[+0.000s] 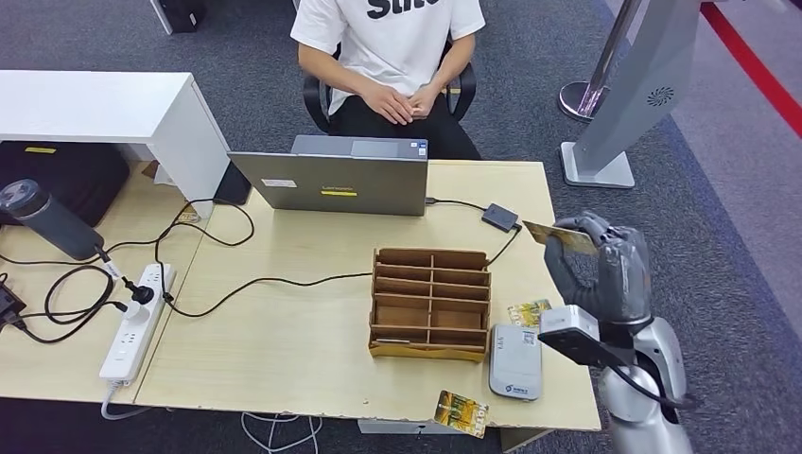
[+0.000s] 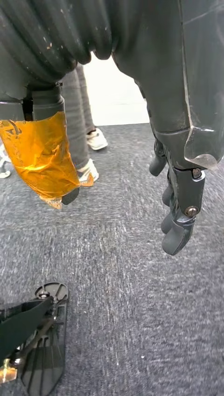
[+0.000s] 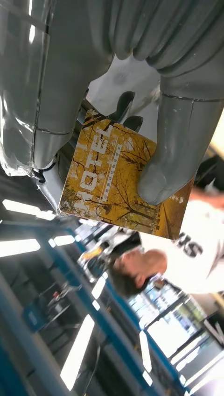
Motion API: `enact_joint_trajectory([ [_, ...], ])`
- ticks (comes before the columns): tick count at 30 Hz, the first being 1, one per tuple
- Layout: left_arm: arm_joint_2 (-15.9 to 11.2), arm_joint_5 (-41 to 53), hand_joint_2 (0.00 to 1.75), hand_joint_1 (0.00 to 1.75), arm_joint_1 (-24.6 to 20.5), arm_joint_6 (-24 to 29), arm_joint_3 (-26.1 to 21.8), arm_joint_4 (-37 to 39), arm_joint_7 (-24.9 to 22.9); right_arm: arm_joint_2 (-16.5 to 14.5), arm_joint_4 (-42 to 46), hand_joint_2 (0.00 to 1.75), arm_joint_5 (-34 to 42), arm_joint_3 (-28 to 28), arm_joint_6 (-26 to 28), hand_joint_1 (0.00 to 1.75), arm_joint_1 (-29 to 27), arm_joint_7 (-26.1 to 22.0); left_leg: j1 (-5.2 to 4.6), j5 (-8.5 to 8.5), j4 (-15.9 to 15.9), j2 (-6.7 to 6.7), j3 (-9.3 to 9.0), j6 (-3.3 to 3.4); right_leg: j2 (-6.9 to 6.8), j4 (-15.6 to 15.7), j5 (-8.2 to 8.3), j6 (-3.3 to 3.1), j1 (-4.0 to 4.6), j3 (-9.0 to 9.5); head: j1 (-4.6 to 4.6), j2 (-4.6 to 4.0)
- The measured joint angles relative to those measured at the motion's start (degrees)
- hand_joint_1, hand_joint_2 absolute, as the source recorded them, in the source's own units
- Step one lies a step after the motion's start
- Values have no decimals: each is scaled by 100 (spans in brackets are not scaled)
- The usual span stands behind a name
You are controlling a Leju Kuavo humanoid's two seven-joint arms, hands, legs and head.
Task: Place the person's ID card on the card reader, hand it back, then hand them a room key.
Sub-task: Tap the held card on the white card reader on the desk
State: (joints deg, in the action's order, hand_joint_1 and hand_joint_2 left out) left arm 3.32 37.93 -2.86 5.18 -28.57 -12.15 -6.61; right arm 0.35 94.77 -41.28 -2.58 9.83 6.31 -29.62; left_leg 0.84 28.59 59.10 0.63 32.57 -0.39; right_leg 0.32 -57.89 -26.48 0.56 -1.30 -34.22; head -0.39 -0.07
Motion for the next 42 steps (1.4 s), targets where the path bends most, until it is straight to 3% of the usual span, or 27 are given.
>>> enact_joint_trajectory([
  [6,-2,-3,175,0,18,39,-305,0,-3,485,332,175,425,606,-734,175,-888,-303,0,1,0,-1,0,2,0,0,0,0,0,0,-1,0],
  [12,-1,76,175,0,20,33,-468,0,-2,792,422,175,412,673,-1055,175,-1297,-421,0,0,-1,-10,0,1,6,-3,1,0,0,1,-1,0],
  [28,-2,459,175,0,-8,-81,-553,0,-1,1113,-254,175,209,-894,-1043,175,-1086,-205,1,-2,-1,-10,-4,-1,6,-5,1,0,0,4,-1,0],
  [42,-2,686,175,0,-27,-103,-669,0,1,1436,-813,175,171,-1281,-814,175,-942,132,0,-2,-1,-9,-4,-1,5,-5,1,0,0,4,-2,0],
])
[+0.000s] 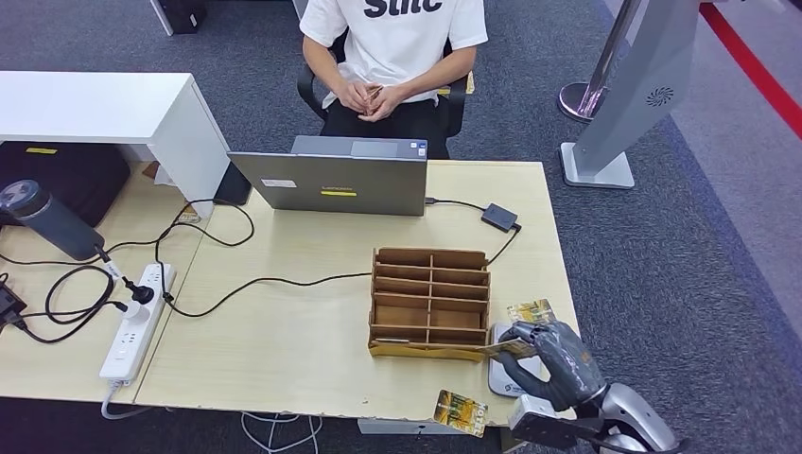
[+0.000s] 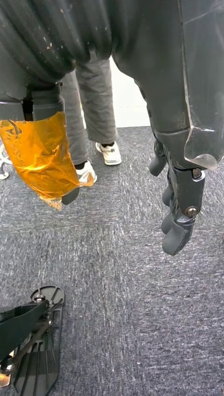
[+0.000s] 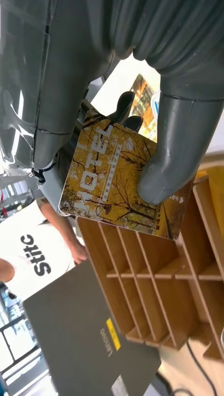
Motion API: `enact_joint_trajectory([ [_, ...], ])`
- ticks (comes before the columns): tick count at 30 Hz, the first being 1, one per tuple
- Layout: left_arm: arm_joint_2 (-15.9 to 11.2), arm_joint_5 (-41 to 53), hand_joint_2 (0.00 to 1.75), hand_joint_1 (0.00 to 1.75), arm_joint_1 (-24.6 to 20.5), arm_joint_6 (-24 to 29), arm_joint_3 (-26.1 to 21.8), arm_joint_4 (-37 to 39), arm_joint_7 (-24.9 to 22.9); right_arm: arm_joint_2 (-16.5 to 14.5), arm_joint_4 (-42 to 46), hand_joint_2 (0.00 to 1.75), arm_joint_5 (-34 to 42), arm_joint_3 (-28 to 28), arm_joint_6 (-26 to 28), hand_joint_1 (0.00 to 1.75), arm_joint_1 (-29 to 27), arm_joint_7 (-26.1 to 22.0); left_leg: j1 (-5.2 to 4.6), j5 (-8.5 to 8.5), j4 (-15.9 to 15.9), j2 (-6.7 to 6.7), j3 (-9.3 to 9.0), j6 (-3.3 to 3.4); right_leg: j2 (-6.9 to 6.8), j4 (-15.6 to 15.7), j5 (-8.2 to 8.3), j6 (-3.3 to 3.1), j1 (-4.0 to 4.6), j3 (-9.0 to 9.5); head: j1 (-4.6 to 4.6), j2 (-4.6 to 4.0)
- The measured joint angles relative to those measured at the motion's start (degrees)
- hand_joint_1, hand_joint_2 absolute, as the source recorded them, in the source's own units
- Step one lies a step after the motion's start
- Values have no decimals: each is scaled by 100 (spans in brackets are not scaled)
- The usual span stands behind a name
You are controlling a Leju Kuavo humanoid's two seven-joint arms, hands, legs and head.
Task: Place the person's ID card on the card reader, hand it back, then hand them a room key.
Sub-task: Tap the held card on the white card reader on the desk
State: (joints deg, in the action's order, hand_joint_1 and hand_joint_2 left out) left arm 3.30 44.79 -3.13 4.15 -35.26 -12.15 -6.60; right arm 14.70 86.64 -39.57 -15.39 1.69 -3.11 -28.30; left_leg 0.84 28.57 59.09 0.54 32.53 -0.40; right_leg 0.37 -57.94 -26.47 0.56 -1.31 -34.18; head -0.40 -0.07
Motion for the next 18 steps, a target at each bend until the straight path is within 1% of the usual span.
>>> enact_joint_trajectory([
  [10,0,103,175,0,-2,-6,-82,0,10,206,-370,175,-13,-2,20,175,22,108,0,0,0,0,0,0,0,0,0,0,0,-1,1,0],
  [18,0,199,175,0,-3,-33,-126,0,18,262,-529,175,-92,-3,10,175,45,130,0,0,0,0,0,0,1,0,0,0,0,0,0,0],
])
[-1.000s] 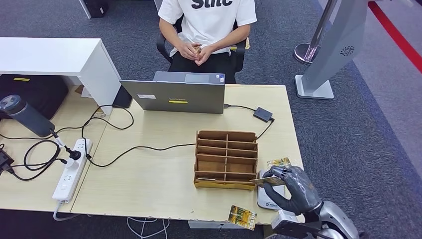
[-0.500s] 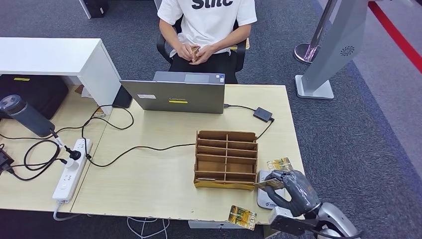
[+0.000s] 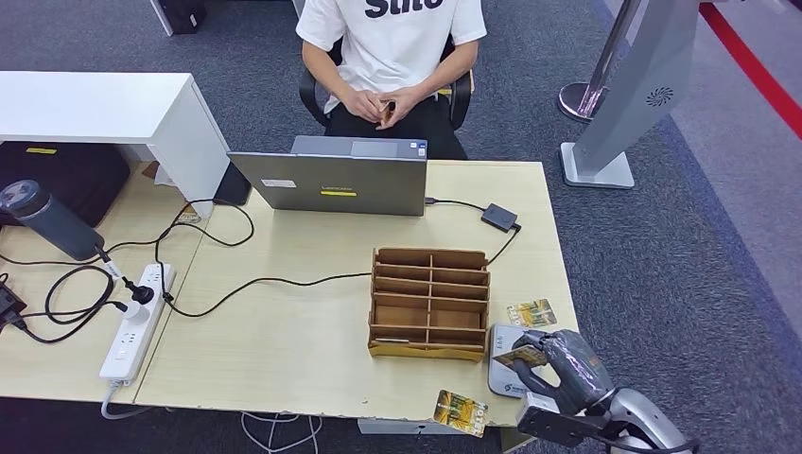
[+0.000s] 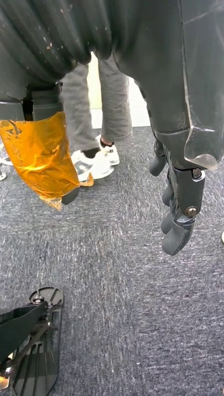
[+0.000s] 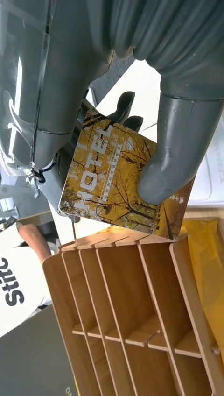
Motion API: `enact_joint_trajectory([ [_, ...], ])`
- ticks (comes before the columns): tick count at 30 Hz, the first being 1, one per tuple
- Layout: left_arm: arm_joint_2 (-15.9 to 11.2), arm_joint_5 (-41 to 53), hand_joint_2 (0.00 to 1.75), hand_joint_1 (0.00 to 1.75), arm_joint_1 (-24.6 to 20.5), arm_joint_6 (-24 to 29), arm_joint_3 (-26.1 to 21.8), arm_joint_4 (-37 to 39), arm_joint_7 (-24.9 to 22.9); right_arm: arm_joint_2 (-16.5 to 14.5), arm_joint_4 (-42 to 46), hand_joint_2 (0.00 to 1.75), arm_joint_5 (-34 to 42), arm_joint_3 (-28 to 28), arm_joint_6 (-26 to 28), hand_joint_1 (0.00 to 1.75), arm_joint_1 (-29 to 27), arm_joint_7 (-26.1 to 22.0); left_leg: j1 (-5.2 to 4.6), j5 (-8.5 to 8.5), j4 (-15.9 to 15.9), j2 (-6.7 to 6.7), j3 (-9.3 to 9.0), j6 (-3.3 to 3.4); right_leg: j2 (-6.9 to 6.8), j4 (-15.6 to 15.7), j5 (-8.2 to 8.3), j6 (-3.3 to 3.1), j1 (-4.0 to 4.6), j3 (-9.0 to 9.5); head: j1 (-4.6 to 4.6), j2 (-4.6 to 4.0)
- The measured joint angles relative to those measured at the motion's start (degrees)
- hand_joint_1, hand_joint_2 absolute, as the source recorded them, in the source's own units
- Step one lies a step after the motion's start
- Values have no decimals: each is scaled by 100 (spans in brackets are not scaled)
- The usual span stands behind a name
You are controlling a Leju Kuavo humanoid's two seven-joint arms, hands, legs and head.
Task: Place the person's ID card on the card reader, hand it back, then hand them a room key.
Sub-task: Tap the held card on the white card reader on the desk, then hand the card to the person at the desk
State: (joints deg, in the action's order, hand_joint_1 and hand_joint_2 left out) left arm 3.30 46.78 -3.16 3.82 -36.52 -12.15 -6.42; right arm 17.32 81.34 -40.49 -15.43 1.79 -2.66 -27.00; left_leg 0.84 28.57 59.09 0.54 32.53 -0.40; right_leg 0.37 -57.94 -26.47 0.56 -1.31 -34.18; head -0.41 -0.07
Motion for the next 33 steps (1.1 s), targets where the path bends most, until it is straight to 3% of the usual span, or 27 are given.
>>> enact_joint_trajectory([
  [22,0,201,175,0,-7,-8,-192,0,45,148,-237,175,-113,-77,120,175,25,157,0,0,0,0,0,0,0,0,0,0,0,0,1,0],
  [33,2,380,175,0,-11,-23,-311,0,44,141,506,175,-184,-88,263,175,264,-196,0,0,0,-10,3,0,8,-2,3,-2,0,1,1,0],
])
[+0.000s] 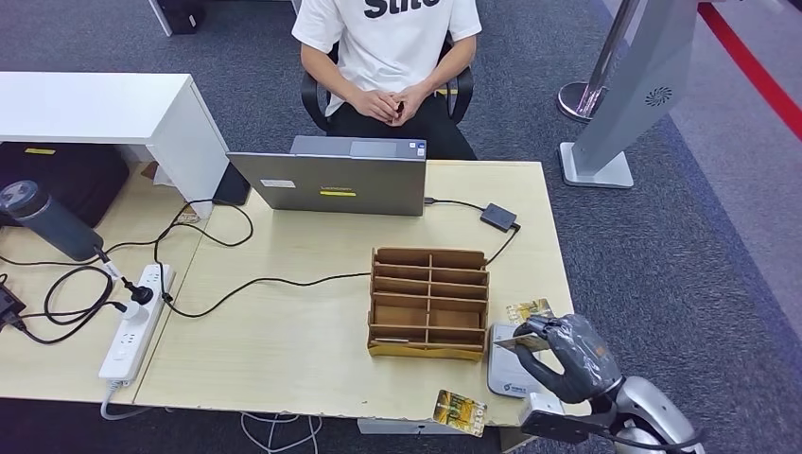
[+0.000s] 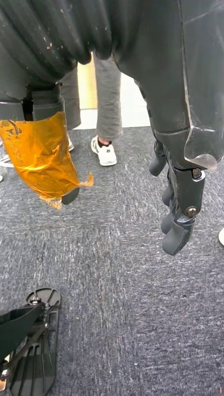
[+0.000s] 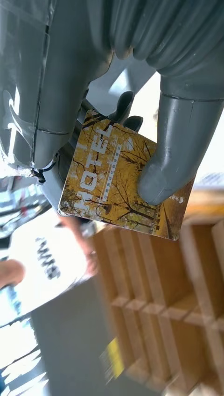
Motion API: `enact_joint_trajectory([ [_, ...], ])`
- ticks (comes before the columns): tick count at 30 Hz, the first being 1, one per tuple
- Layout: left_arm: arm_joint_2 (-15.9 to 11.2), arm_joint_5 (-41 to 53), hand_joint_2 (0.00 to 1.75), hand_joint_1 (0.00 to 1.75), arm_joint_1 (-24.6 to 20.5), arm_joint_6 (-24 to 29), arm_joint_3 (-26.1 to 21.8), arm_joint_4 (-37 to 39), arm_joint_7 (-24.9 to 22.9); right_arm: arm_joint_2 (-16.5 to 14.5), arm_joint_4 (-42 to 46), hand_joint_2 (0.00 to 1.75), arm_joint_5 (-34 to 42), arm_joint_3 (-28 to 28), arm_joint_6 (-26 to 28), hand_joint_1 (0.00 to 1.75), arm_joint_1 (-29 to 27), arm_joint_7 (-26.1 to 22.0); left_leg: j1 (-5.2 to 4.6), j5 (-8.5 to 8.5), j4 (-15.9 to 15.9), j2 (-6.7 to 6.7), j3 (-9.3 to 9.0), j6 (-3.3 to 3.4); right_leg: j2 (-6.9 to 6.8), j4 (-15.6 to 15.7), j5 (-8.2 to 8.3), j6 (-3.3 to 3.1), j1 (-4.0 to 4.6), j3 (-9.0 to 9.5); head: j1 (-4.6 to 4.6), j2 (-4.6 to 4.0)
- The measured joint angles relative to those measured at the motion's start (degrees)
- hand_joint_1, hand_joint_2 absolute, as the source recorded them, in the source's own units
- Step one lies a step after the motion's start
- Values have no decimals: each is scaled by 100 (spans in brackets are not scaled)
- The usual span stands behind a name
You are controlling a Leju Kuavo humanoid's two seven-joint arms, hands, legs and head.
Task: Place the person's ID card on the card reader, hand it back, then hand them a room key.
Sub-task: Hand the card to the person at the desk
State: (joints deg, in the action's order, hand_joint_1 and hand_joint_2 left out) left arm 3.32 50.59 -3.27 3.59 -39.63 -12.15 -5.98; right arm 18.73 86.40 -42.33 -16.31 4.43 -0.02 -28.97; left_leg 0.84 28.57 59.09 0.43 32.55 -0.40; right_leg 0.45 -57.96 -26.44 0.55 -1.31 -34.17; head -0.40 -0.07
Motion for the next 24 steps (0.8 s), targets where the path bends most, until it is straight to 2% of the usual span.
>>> enact_joint_trajectory([
  [5,3,252,175,0,-37,-66,-2,0,5,-129,163,175,23,-391,-258,175,973,141,1,-11,0,-22,-4,-4,20,-2,15,-1,0,-1,2,0],
  [10,22,541,175,0,-100,-141,-2,0,9,-681,-122,175,199,-955,-615,175,2354,791,2,-30,-1,-30,-1,-11,30,-10,30,-9,1,-11,0,0],
  [14,54,778,175,0,-203,-264,2,0,-14,-1322,-953,175,186,-1329,-754,175,3611,1450,4,-46,-1,-26,-1,-18,29,-13,41,-14,1,-15,1,0],
  [18,91,1001,175,0,-330,-401,33,0,-114,-1965,-2130,175,-70,-1433,-620,175,4573,2025,5,-53,-1,-23,-1,-17,27,-15,46,-18,2,-16,1,0],
  [21,116,1106,175,0,-405,-459,56,0,-125,-2328,-2953,175,-266,-1448,-477,175,5011,2214,5,-54,0,-20,0,-16,24,-15,46,-18,3,-16,2,0],
  [24,138,1169,175,0,-445,-504,62,0,-151,-2564,-3519,175,-390,-1452,-296,175,5216,2219,4,-53,0,-18,1,-16,22,-13,45,-18,2,-16,2,0],
])
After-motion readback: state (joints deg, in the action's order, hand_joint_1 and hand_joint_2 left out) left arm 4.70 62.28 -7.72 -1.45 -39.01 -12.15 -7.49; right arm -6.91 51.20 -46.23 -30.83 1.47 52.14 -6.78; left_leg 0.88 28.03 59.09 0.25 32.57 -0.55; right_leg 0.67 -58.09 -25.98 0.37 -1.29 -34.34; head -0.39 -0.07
